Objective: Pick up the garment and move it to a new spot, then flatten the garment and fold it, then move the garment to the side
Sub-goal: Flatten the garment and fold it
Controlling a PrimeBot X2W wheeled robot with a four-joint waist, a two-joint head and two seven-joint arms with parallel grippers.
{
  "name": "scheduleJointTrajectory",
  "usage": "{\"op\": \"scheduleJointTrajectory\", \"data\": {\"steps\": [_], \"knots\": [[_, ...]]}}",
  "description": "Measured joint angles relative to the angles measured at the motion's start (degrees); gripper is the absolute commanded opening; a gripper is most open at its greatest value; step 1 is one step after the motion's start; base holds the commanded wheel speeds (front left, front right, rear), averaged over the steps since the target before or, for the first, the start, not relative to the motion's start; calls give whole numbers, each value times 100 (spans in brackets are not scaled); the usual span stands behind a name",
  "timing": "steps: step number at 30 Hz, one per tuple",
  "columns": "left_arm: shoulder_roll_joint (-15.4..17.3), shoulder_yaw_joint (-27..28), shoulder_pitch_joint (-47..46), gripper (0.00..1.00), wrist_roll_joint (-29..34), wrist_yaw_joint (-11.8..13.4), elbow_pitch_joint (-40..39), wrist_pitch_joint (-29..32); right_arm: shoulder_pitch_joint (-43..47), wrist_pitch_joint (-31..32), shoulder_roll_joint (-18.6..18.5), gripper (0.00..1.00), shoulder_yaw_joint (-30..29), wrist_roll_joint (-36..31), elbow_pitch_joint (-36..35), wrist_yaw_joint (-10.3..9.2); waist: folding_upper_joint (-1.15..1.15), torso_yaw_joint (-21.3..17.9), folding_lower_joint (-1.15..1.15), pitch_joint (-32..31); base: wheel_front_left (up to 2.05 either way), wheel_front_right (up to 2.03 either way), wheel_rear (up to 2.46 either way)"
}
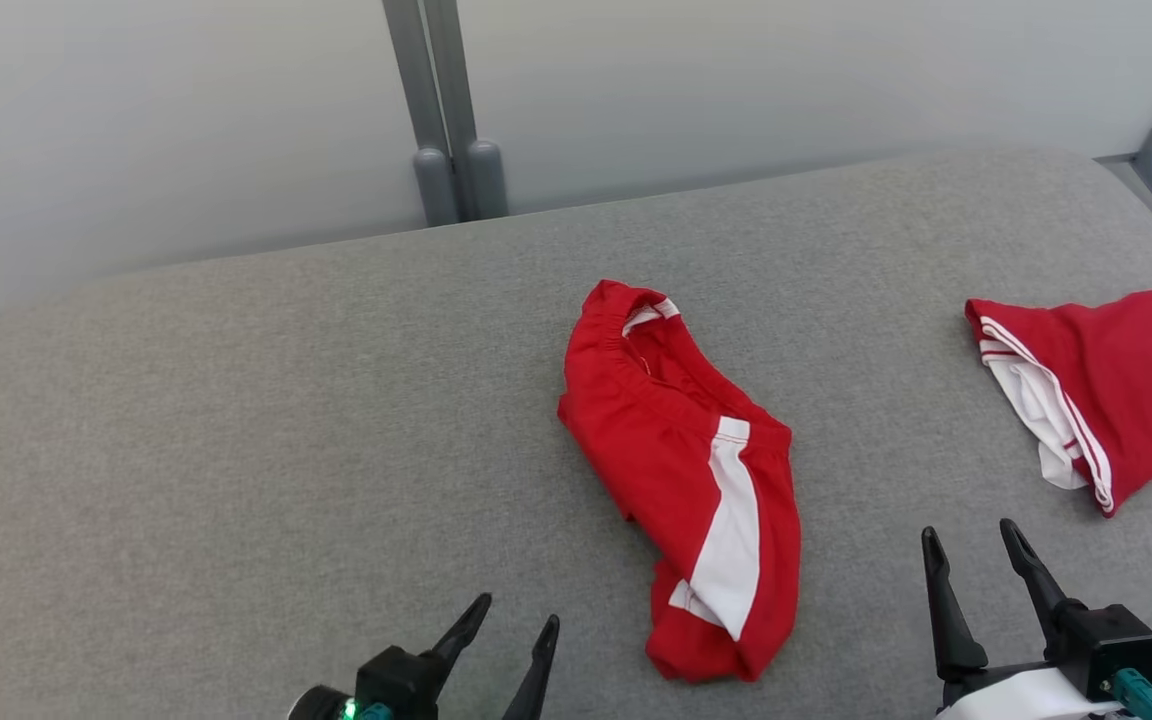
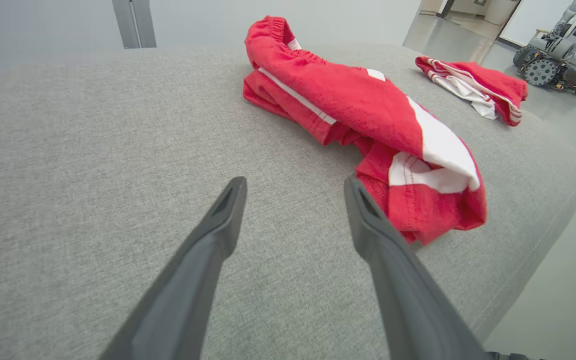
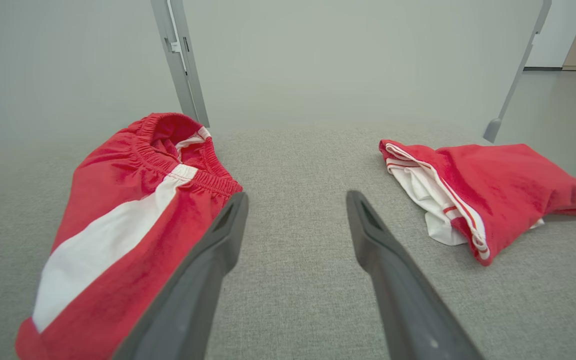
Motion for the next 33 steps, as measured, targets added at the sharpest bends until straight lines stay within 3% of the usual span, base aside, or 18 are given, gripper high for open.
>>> {"op": "scheduleJointTrajectory", "data": {"steps": [7,16,25,31,32,33], "knots": [[-303,-242,-1190,100,408,-345,-43,216,-182,-1,-1,100,290,-100,3,1,0,107,0,-50,0,0,0],[-985,-909,-3344,100,750,-862,844,1400,-553,-1,-1,100,667,157,16,1,0,-278,0,229,0,0,0],[-1056,-1839,-4722,100,527,-998,2512,2797,-903,0,-4,100,994,610,96,0,0,-963,0,902,0,0,0],[-833,-2784,-5080,100,-203,-1000,2761,3690,-922,-1,-5,100,998,671,127,0,0,-1407,0,1251,0,0,0],[-778,-2877,-5135,87,-310,-1000,2750,3869,-922,0,-4,100,990,672,131,0,0,-1469,0,1301,0,0,0],[-735,-2932,-5165,40,-372,-1000,2726,3985,-922,-1,-4,100,973,677,134,0,0,-1510,0,1335,0,0,0]]}}
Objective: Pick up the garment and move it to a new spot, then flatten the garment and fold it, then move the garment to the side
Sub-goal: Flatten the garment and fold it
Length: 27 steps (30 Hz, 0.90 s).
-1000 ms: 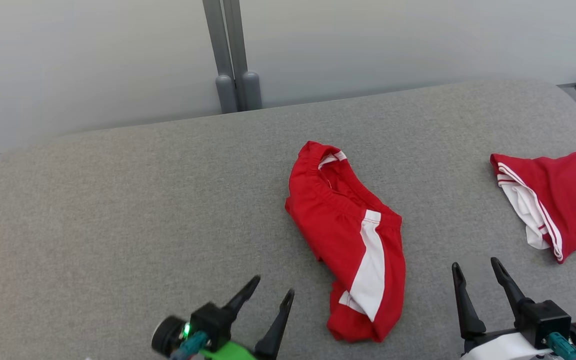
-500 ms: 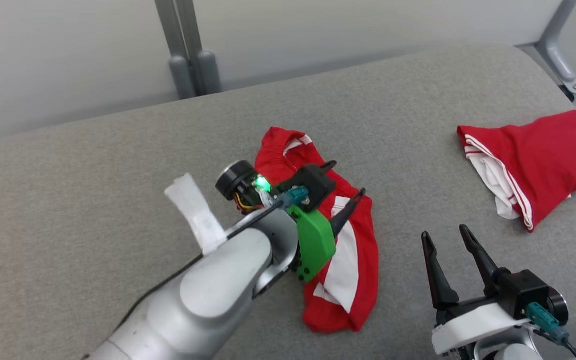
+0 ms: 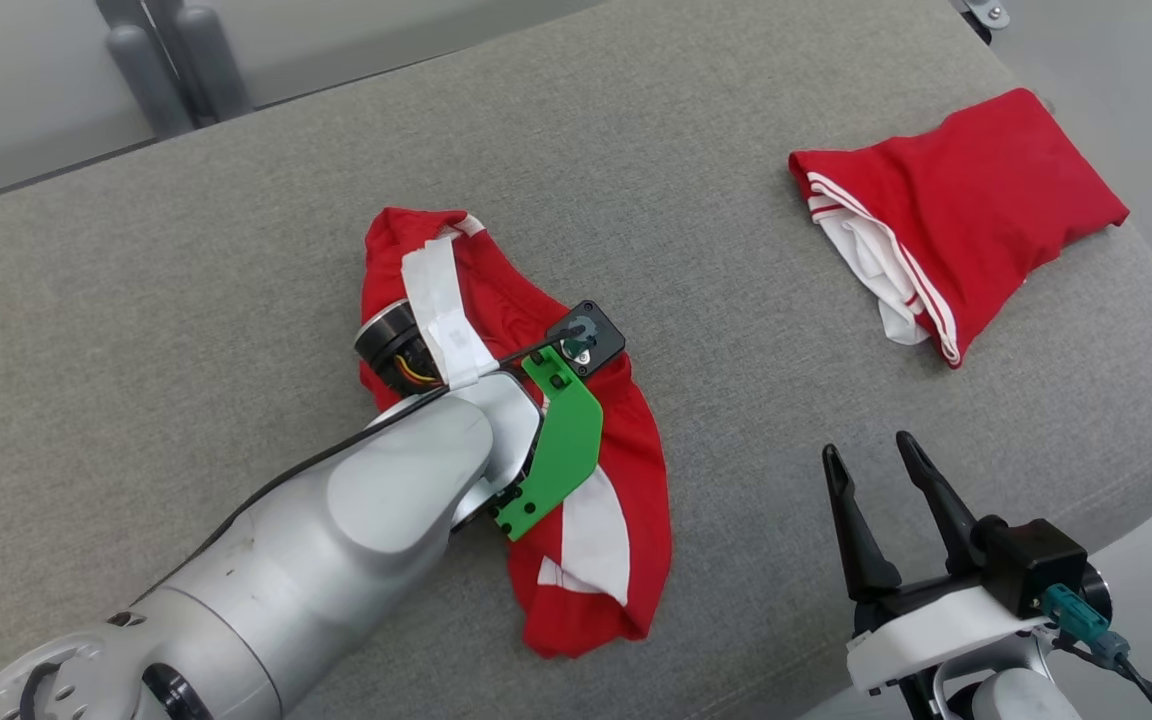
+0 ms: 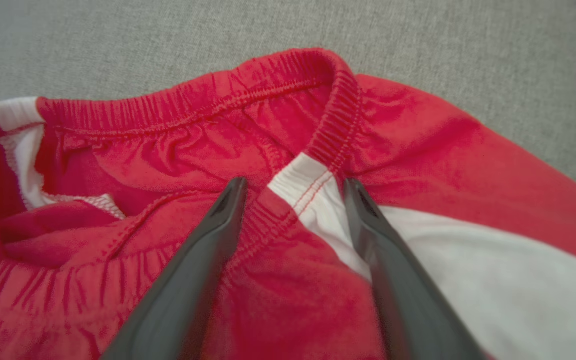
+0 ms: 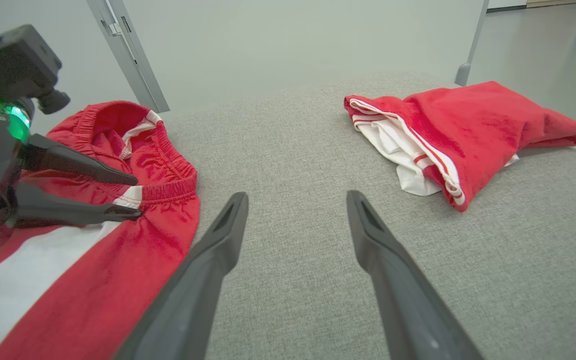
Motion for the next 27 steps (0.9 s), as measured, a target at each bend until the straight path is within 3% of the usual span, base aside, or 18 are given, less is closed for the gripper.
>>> {"op": "scheduleJointTrajectory", "data": {"steps": [1,3,7,9,16,19,24,27], "knots": [[53,-42,-12,0,-80,0,-73,114,-1,0,-1,100,-29,4,7,0,0,-47,0,37,0,0,0],[132,-109,-3,0,-307,1,-419,460,-1,0,-1,100,-77,4,13,0,0,-103,0,84,0,0,0],[193,-64,-35,0,-459,-9,-775,-57,1,0,2,100,-145,0,9,0,0,-44,0,95,0,0,0],[158,377,-54,0,-760,41,-773,-538,4,0,-1,100,-196,-3,1,0,0,32,0,77,0,0,0],[-60,1847,-329,0,-1011,1145,-956,-2825,82,0,3,100,-320,-124,-16,0,0,364,0,-91,0,0,0],[-85,2065,-313,0,-1028,1334,-1091,-3366,119,1,5,100,-381,-177,-18,0,0,506,0,-164,0,0,0],[4,2183,513,0,-1205,1335,-1666,-3756,203,1,8,100,-474,-223,-32,0,0,709,0,-288,0,0,0],[233,2131,1523,0,-1424,1246,-2095,-3851,305,1,1,100,-576,-243,-48,0,0,832,0,-350,0,0,0]]}}
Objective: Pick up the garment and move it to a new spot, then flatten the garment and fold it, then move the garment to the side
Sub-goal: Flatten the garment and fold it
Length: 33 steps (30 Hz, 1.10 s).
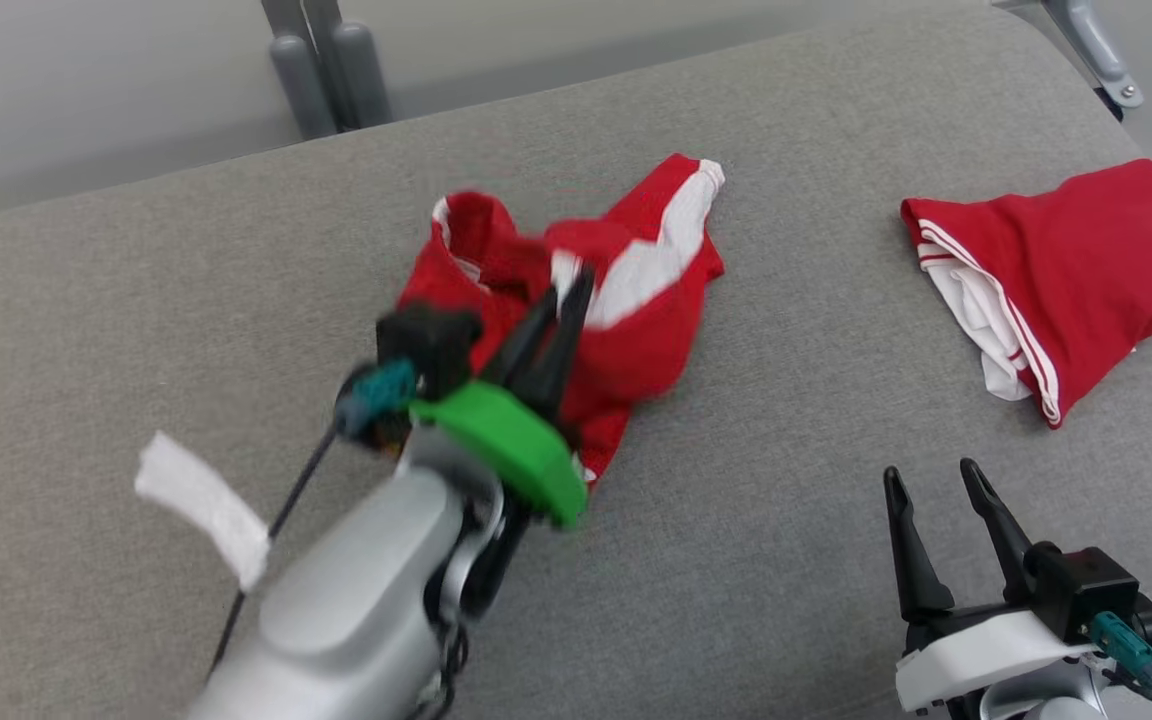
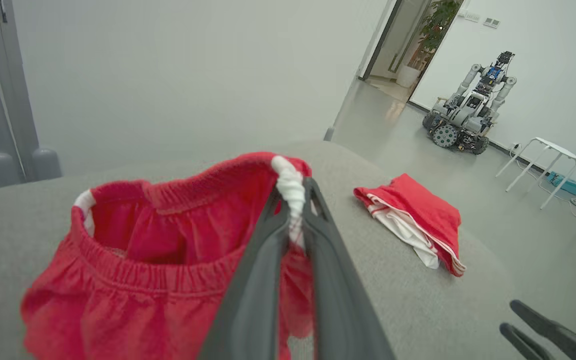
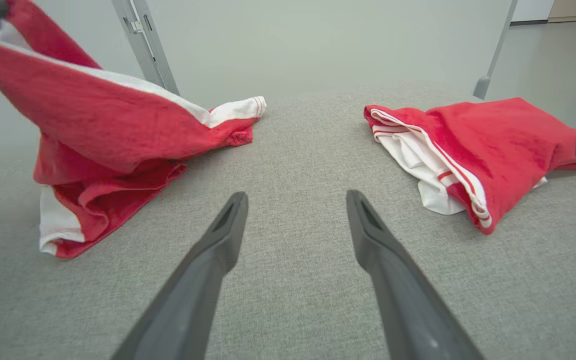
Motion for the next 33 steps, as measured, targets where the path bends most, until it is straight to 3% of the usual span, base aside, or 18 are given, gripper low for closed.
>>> {"op": "scheduleJointTrajectory", "data": {"steps": [5,8,18,19,21,22,23,24,29,30,31,32,33], "knots": [[485,-45,1825,0,-269,-162,-381,-103,163,-1,3,100,-113,-36,38,0,0,252,0,-87,0,0,0],[614,159,2570,0,-307,-294,-422,-126,259,-1,2,100,-200,-49,52,0,0,424,0,-151,0,0,0],[428,1336,3659,0,304,-1029,-122,-136,503,0,4,100,-271,-264,140,0,0,1074,0,-472,0,0,0],[412,1412,3725,18,405,-1083,-83,-136,532,-1,5,100,-277,-283,142,0,0,1126,0,-526,0,0,0],[345,1572,3862,27,481,-1166,-85,-136,599,0,5,100,-298,-301,145,0,0,1216,0,-624,0,0,0],[320,1648,3919,27,535,-1191,-93,-135,628,-1,7,100,-308,-318,154,0,0,1262,0,-676,0,0,0],[307,1702,3952,9,671,-1212,-118,-134,653,-1,5,100,-325,-320,156,0,0,1310,0,-727,0,0,0],[311,1770,3974,2,827,-1217,-141,-135,669,-1,4,100,-334,-321,157,0,0,1348,0,-764,0,0,0],[301,2081,4262,0,1155,-1238,-258,-135,707,0,5,100,-292,-320,162,0,0,1511,0,-957,0,0,0],[296,2089,4299,11,1190,-1243,-304,-135,710,-1,5,100,-285,-319,160,0,0,1532,0,-986,0,0,0],[297,2117,4323,36,1201,-1244,-332,-135,712,0,5,100,-279,-316,160,0,0,1544,0,-1005,0,0,0],[302,2162,4359,73,1203,-1244,-369,-135,720,-1,5,100,-270,-314,160,0,0,1552,0,-1026,0,0,0],[327,2172,4391,100,1236,-1244,-380,-135,728,0,5,100,-259,-313,162,0,0,1552,0,-1044,0,0,0]]}}
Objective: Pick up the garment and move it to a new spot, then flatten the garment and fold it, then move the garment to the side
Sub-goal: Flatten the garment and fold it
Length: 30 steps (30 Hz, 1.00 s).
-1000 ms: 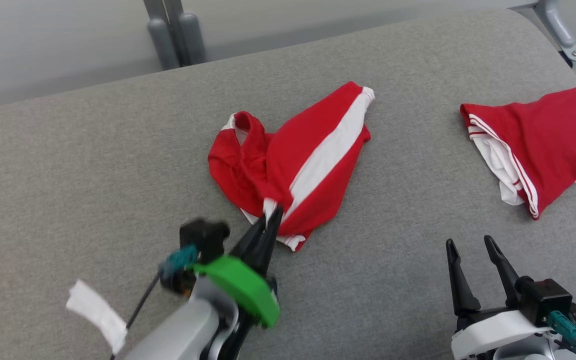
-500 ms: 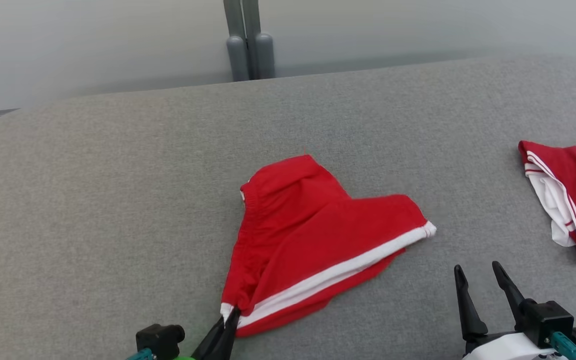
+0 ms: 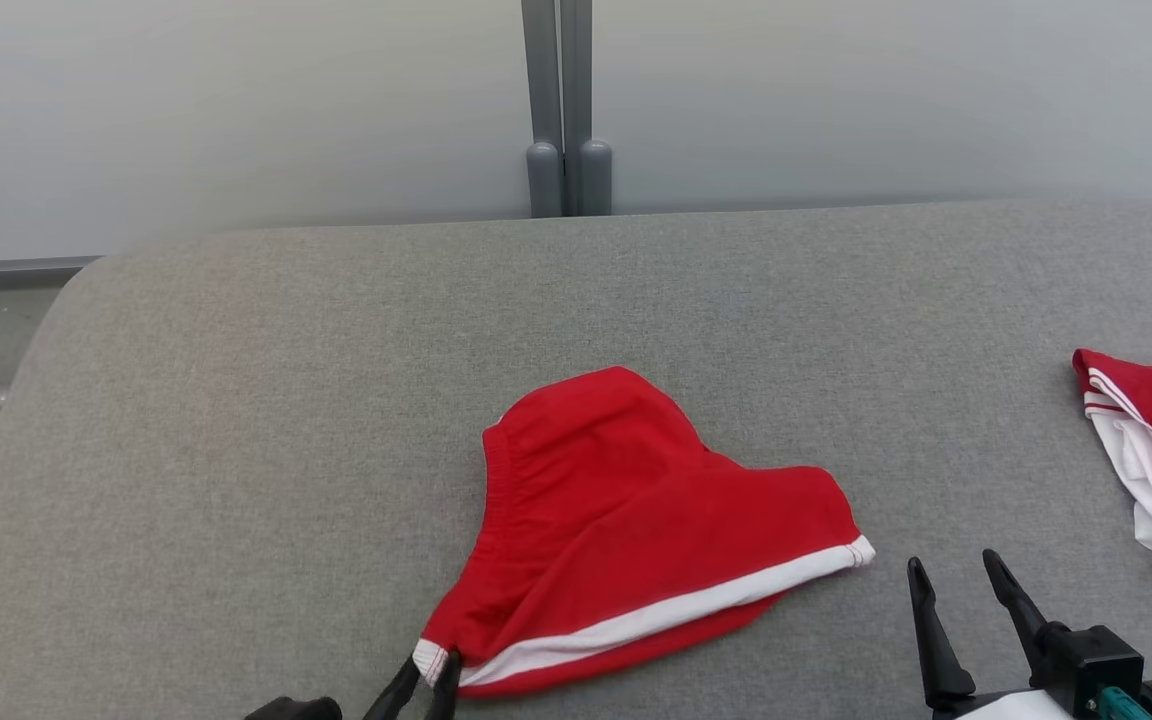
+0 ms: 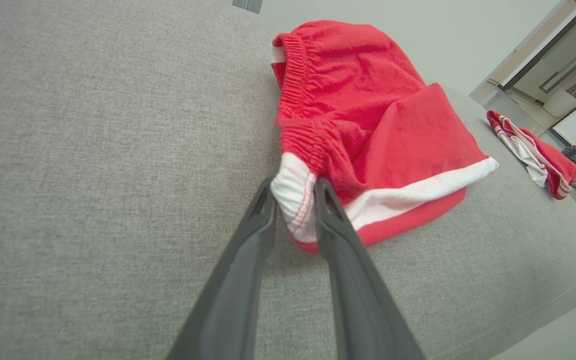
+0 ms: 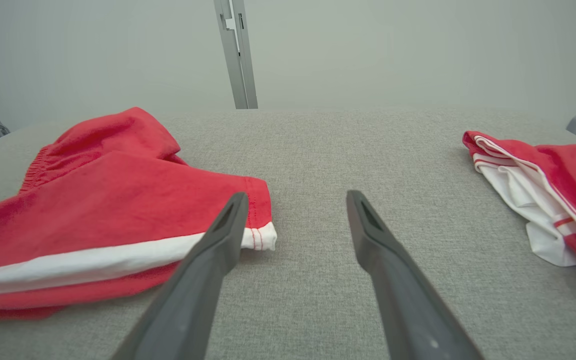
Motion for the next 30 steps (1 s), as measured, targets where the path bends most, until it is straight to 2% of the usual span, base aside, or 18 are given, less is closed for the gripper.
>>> {"op": "scheduleJointTrajectory", "data": {"steps": [5,9,15,18,25,30], "knots": [[104,78,217,100,12,0,19,0,56,0,1,100,-26,8,-12,0,0,-94,0,-39,0,0,0],[91,806,355,100,378,0,-193,1,106,-1,-1,100,-109,5,-58,0,0,-185,0,-75,0,0,0],[-400,1820,515,100,1294,80,-1053,-1,129,0,-1,100,-211,-40,-200,0,0,-285,0,-103,0,0,0],[-711,2213,581,100,1553,91,-1304,-9,129,0,-2,100,-191,-85,-297,0,0,-336,0,-122,0,0,0],[-911,2740,672,100,2423,102,-1384,-9,105,-1,-15,100,-263,-245,-621,0,0,-377,0,-144,0,0,0],[-944,3082,672,100,2803,94,-1366,-9,78,-1,-21,100,-426,-272,-789,0,0,-305,0,-148,0,0,0]]}}
